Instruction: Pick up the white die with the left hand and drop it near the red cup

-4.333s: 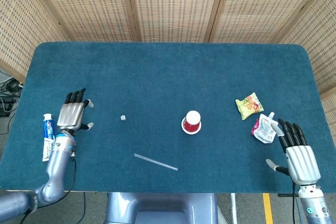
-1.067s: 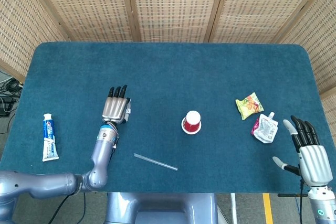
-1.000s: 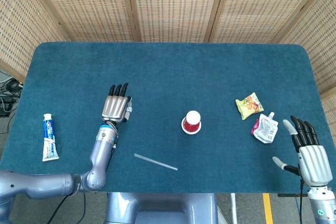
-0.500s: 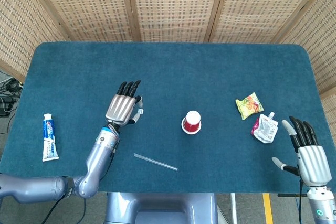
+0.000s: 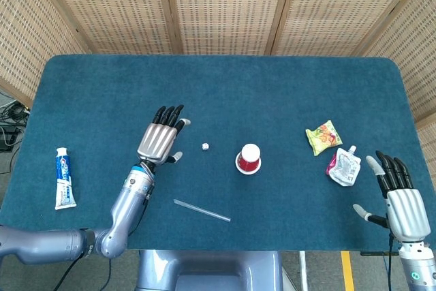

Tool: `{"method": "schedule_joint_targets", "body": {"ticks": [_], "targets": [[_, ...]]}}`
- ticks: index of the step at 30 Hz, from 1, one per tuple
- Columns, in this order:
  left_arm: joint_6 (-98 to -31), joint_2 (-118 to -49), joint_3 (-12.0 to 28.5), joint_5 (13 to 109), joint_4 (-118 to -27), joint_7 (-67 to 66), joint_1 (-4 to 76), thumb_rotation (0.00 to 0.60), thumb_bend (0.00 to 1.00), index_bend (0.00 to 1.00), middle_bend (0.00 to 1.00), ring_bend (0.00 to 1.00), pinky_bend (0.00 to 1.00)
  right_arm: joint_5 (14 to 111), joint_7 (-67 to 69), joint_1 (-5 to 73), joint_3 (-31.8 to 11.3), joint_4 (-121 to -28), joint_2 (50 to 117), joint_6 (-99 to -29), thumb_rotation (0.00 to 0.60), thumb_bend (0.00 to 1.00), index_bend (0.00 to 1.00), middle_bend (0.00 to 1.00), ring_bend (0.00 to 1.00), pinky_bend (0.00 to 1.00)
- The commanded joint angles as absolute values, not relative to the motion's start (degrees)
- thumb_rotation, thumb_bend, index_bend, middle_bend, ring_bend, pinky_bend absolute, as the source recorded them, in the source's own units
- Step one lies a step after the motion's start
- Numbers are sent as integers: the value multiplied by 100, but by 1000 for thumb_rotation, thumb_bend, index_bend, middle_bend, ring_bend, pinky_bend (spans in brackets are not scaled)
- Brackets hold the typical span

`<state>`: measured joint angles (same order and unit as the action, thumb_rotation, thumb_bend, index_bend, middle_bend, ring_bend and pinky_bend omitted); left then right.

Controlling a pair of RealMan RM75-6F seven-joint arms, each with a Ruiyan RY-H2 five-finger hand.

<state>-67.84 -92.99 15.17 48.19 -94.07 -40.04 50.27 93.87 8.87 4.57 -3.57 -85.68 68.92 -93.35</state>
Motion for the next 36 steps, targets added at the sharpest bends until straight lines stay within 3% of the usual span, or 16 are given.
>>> {"method": "schedule_joint_targets", "body": {"ticks": [1, 6, 10, 26, 32, 36], "targets": [[-6864, -9261, 1489, 4911, -9454, -3977, 4988, 600, 173, 173, 0, 0, 0, 9383, 882, 456, -355, -8570, 6888, -9327, 600, 89, 39, 0, 0, 0], [-7231, -9060, 1361, 5285, -9672, -3822, 4742, 600, 4, 90, 0, 0, 0, 9350, 882, 461, -355, -8559, 6881, -9288, 600, 89, 39, 0, 0, 0], [-7551, -8671, 1050, 5643, -9973, -3638, 4346, 600, 0, 1, 0, 0, 0, 9315, 844, 460, -363, -8545, 6880, -9264, 600, 89, 39, 0, 0, 0], [-9054, -7402, -573, 7213, -10515, -3197, 2530, 600, 0, 0, 0, 0, 0, 9192, 316, 404, -444, -8616, 6943, -9333, 600, 88, 27, 0, 0, 0], [-9317, -7328, -865, 7533, -10314, -2950, 2050, 600, 0, 0, 0, 0, 0, 9232, 41, 409, -419, -8667, 6965, -9306, 600, 89, 14, 0, 0, 0], [-9425, -7249, -849, 7616, -10262, -2791, 1895, 600, 0, 0, 0, 0, 0, 9245, -189, 417, -366, -8689, 6958, -9216, 600, 89, 6, 0, 0, 0]]}}
